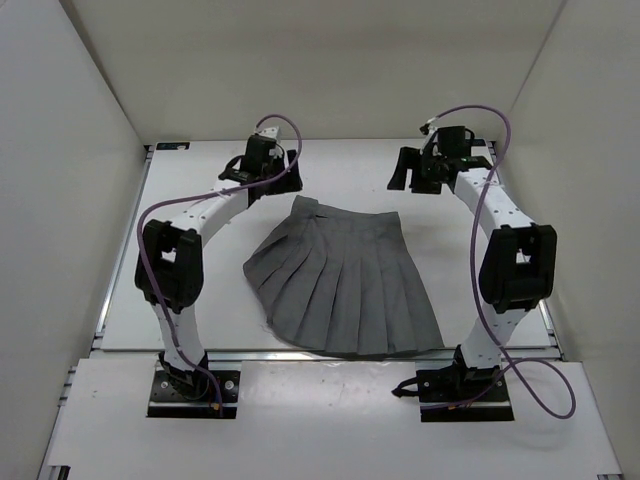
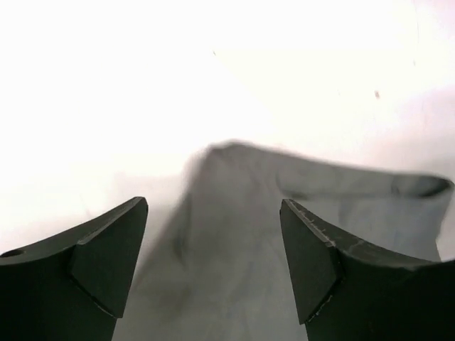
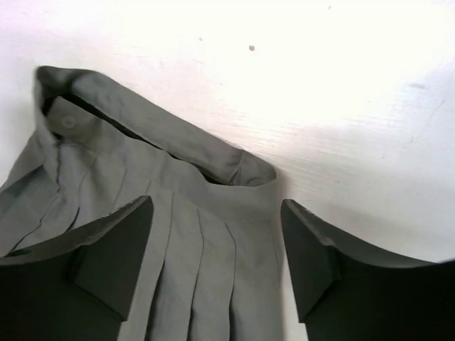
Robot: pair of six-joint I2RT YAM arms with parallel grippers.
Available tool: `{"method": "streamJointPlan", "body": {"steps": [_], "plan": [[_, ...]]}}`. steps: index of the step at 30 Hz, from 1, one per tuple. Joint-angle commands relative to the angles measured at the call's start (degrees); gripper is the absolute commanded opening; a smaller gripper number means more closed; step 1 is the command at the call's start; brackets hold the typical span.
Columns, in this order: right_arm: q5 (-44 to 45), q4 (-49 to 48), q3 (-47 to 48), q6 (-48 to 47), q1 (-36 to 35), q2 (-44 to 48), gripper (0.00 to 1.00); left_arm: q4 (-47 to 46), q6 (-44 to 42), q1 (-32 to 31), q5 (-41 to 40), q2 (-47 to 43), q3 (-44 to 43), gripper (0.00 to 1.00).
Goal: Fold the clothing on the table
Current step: Flatten the skirt out
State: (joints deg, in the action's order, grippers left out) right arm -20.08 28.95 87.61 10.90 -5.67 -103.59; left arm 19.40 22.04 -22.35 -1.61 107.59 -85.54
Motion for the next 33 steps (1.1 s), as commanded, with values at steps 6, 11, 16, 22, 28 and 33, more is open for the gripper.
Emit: {"method": "streamJointPlan", "body": {"steps": [6,11,16,22,28,33], "plan": [[2.83,-8.19,-6.31,3.08,-2.94,-2.94,0.69,-11.22,-0.33,4.94,12.05,8.5,-1.12,0.76],[4.08,-10.14,-8.78,4.04,-3.47,-2.49,0.74,-14.03,-0.16,6.26,18.99,11.32,-0.86,0.74],[4.95,-10.84,-10.88,3.79,-2.24,-3.46,0.74,-18.25,1.24,6.79,24.28,12.29,1.16,0.75],[4.0,-11.55,-11.76,3.61,-1.27,-5.04,0.71,-20.45,1.16,7.58,27.18,12.82,4.24,0.76],[1.09,-14.27,-13.69,3.43,-0.13,-6.01,0.67,-23.08,0.63,7.23,30.95,13.43,5.38,0.79],[0.3,-15.84,-13.79,3.26,-0.65,-7.32,0.62,-23.44,1.42,6.62,32.1,14.49,4.42,0.72]]}}
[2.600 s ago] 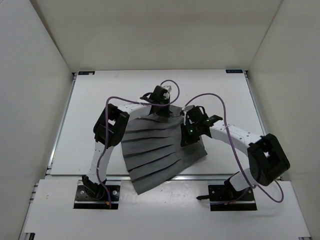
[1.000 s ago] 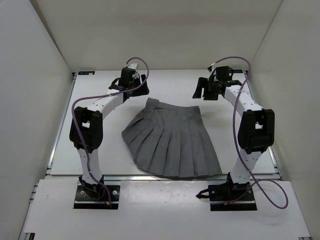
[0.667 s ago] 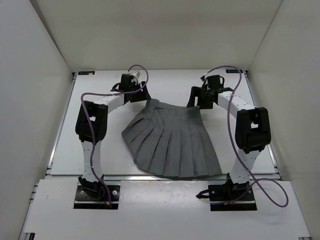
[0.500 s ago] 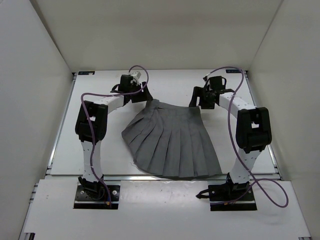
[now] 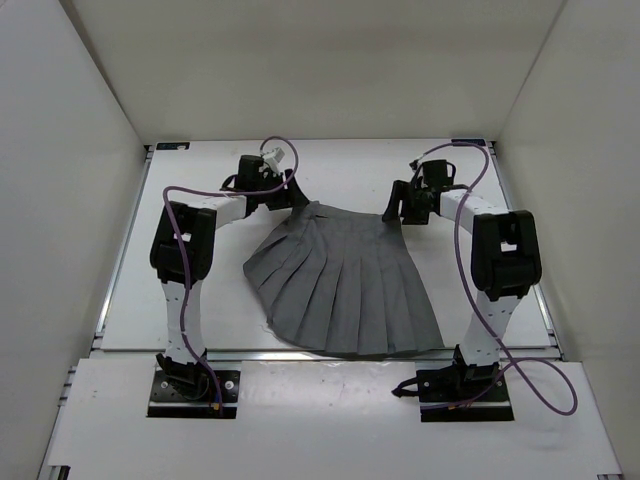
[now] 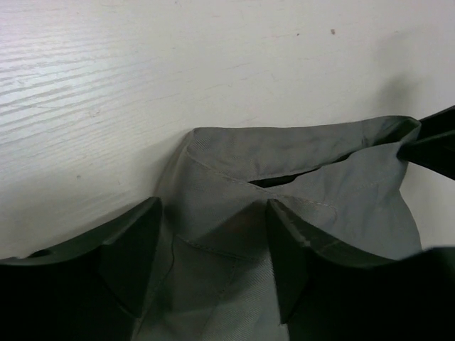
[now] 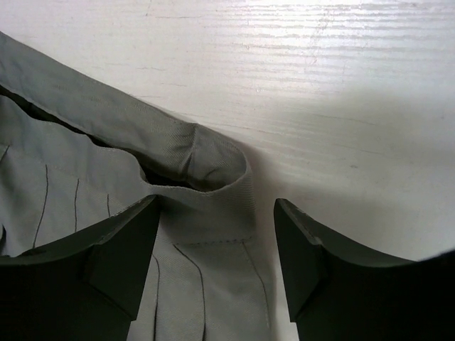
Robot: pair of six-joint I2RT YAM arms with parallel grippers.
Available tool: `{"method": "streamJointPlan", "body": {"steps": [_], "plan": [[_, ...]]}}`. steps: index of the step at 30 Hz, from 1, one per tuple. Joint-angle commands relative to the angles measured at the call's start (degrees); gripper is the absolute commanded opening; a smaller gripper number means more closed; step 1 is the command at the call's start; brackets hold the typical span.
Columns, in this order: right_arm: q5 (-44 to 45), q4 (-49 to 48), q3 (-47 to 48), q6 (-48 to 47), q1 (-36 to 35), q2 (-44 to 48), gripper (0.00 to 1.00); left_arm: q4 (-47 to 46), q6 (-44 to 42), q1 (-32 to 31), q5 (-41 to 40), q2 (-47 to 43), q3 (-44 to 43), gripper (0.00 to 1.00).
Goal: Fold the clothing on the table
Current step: Flatten the skirt out
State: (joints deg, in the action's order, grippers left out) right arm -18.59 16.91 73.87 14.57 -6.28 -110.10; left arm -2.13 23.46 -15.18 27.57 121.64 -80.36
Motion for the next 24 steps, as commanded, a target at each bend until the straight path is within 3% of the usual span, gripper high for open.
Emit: {"method": "streamJointPlan", "body": {"steps": [1,3,6,10,11,13,19,24], "plan": [[-1.27,-3.81,0.31,-0.59,-0.13,-0.81,0.6,-2.0,-0.17,-0.2,3.01,0.61,-0.94,0.67],[-0.93,-3.72,0.84,-0.51,-0.3,-2.21,0.57,-2.09,-0.09,-0.47,2.84,0.52,-0.68,0.59],[-1.01,-3.03,2.33,-1.12,-0.74,-3.53,0.43,-1.65,0.44,-0.38,2.83,0.96,-0.5,0.46],[-0.4,-2.23,4.27,-0.68,-0.66,-4.77,0.05,-0.42,-1.31,-1.17,0.91,0.88,-1.64,0.19],[-0.05,-2.05,5.14,-0.77,-0.49,-4.59,0.0,0.71,-2.27,-1.34,0.21,0.7,-2.43,0.08],[1.18,-2.05,5.76,-0.77,-0.13,-4.51,0.0,2.13,-3.24,-1.52,-2.07,0.79,-3.66,0.0],[2.41,1.45,13.84,-1.91,1.88,-4.07,0.0,7.31,-3.86,-0.29,-8.49,1.22,-9.37,0.0],[-0.04,9.27,37.25,-2.7,4.87,-5.57,0.0,13.02,-5.0,0.15,-8.42,1.76,-26.46,0.0]]}}
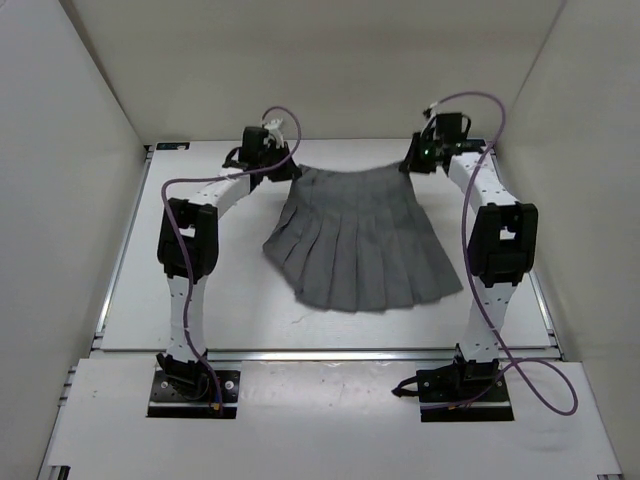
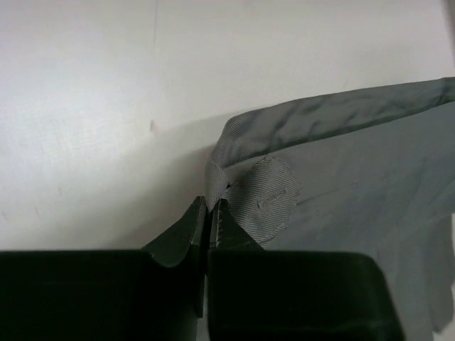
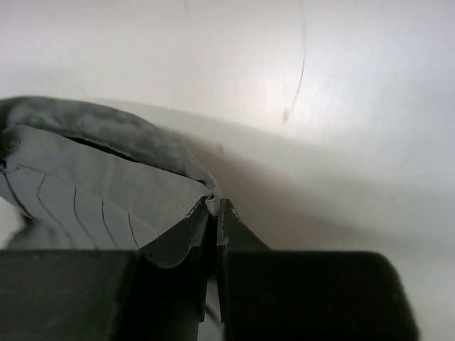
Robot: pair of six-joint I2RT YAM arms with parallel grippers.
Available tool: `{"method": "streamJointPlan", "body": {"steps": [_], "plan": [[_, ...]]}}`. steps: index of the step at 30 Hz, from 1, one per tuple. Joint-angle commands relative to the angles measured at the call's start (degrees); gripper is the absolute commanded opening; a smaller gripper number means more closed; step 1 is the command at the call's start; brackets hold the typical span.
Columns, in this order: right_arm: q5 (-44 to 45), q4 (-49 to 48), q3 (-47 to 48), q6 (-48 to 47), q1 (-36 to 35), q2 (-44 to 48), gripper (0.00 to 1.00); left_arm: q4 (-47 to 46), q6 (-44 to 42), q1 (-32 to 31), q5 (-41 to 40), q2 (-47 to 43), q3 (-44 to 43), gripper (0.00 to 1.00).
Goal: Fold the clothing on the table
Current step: Flatten the skirt out
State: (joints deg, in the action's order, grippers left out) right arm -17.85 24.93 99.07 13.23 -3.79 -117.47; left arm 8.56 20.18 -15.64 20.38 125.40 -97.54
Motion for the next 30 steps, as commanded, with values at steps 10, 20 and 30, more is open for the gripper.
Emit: {"method": "streamJointPlan", "body": {"steps": [10,20,30], "plan": [[-0.35,-1.46,14.63,-6.37,3.7,14.61,0.0,2.35,-12.53,-2.64,-13.34,-23.93,-7.18,0.0],[1.5,-1.3,-43.92,-3.67,-5.43,56.8,0.0,6.81,-6.58,-15.99,-23.99,-62.81,42.33,0.0],[-3.15,-4.71,-48.36,-2.77,-7.63,45.69,0.0,6.91,2.4,-3.09,-15.99,-67.05,56.92,0.0]]}}
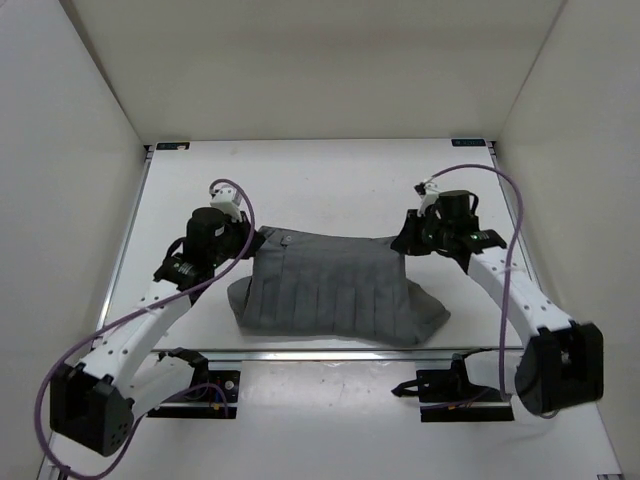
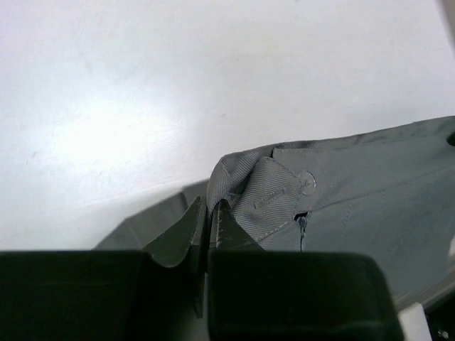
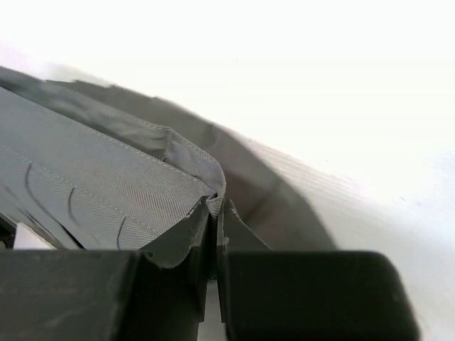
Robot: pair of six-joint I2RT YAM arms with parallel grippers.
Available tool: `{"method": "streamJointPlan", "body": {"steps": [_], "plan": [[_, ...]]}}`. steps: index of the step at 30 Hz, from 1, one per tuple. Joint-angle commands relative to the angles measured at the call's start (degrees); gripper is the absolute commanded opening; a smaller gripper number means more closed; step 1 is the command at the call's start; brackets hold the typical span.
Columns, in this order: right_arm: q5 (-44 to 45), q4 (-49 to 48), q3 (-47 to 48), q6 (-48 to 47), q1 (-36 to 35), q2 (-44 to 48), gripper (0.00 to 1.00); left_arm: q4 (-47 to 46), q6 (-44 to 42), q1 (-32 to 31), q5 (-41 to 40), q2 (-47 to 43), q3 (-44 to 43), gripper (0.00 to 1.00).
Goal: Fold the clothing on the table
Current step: Flatten the skirt out
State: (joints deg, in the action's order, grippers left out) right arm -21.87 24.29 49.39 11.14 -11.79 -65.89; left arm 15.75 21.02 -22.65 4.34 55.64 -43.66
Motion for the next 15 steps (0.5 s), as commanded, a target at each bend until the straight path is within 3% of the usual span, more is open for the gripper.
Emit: {"method": "streamJointPlan", "body": {"steps": [1,4,7,10,15], "plan": [[1.04,-4.78,1.68,-0.85,0.11,-7.4,0.0,-0.8,1.4,2.8,-0.38,3.94,4.27,0.0],[0.69,-6.27,0.89,0.28,-1.83,-11.97,0.0,-2.99,2.36,0.16,-1.26,5.8,6.73,0.0],[-0.19,-7.94,1.94,1.43,0.0,-14.7,0.0,-5.89,3.94,1.64,1.54,9.83,7.1,0.0],[0.24,-8.38,8.34,1.0,3.25,-18.12,0.0,-6.78,2.28,3.84,3.14,16.59,0.26,0.0],[1.39,-3.66,29.77,-2.17,7.13,-25.77,0.0,-3.63,-3.61,5.43,1.29,31.26,-23.78,0.0]]}}
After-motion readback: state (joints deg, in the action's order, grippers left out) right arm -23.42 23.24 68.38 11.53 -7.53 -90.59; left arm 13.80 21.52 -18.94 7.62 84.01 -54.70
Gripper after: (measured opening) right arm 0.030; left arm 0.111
